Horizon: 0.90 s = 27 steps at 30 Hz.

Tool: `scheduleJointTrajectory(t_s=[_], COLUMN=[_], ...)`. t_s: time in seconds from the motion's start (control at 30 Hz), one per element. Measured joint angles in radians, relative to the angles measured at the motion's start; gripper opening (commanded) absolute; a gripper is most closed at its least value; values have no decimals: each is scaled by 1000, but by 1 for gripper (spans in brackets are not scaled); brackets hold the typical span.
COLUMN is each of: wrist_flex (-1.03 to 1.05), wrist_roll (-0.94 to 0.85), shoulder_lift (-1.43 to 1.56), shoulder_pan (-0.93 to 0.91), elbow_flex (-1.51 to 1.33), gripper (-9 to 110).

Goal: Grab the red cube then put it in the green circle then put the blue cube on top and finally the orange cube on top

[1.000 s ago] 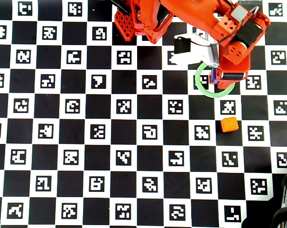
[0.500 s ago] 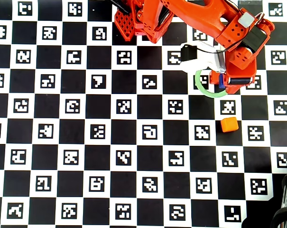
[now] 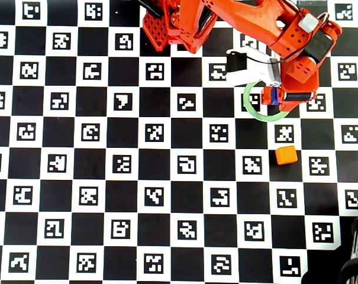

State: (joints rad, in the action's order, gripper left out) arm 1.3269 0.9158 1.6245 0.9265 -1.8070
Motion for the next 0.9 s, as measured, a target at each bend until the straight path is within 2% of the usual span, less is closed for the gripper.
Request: scheduleJointTrajectory(t_s=[0.37, 0.9], wrist_flex=[-78, -80], wrist_roll=[0, 0], shoulder_lift=[0, 2], shoulder_pan=[23, 23], elbow_flex=[-69, -91], gripper=[6, 6])
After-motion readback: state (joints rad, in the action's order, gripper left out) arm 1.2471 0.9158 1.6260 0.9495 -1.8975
